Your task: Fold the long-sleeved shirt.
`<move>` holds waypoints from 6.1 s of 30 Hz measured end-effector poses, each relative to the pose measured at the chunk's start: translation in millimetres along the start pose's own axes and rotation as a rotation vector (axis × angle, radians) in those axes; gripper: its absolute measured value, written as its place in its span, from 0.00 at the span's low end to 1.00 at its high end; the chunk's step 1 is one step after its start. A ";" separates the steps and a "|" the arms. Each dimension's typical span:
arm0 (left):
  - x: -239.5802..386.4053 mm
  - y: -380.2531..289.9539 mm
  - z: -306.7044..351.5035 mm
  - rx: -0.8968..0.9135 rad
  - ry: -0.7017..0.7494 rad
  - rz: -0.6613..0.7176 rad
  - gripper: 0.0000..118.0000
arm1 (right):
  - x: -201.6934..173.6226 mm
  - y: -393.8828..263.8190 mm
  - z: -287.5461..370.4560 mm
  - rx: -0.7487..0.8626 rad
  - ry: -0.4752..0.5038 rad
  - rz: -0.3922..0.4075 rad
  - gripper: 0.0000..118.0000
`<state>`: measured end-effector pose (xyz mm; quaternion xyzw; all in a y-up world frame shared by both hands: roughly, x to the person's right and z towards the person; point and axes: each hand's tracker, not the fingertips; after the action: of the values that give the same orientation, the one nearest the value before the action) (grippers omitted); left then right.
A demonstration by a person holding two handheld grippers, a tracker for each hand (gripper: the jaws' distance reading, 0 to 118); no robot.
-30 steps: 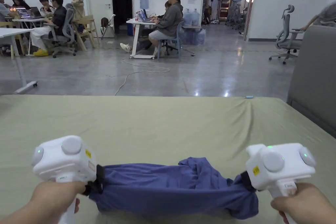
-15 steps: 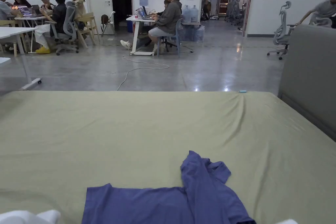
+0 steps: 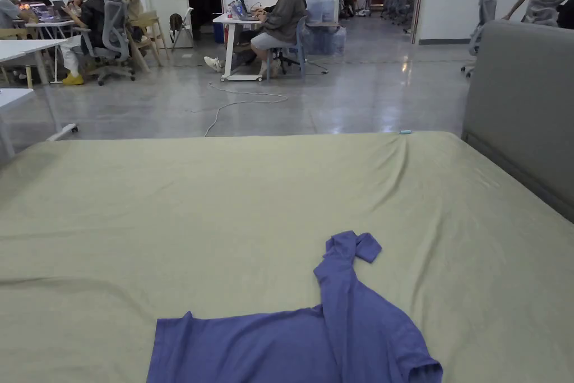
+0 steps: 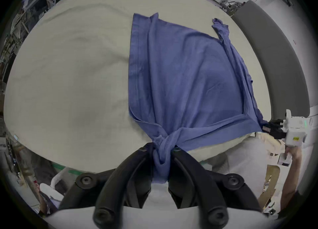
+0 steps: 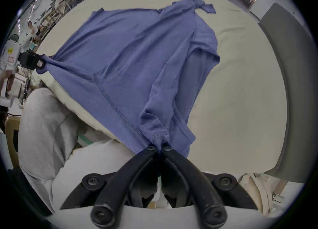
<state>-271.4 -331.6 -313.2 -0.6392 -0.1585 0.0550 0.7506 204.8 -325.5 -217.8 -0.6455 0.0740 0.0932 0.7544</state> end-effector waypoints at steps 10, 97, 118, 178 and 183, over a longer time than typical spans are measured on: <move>-16.3 -9.6 -40.3 -0.020 -0.001 0.093 0.12 | 7.8 1.8 -36.2 -0.044 0.032 -0.091 0.11; 54.3 5.2 73.3 0.398 -0.084 0.134 0.00 | 14.1 96.4 52.6 0.424 0.166 -0.510 0.94; -28.2 250.0 -77.0 0.329 0.167 0.151 0.98 | 9.8 80.4 3.5 0.313 0.233 -0.446 0.00; -2.9 19.4 -36.2 0.042 0.162 -0.178 0.00 | 29.6 60.2 -36.1 0.132 0.089 -0.293 0.01; -12.4 21.9 -39.2 0.063 0.120 -0.075 0.09 | 35.1 60.4 -41.8 0.129 0.121 -0.354 0.16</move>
<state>-268.4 -368.2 -341.9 -0.6108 -0.1354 -0.0067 0.7801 225.0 -356.2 -290.4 -0.6032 0.0104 -0.0847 0.7930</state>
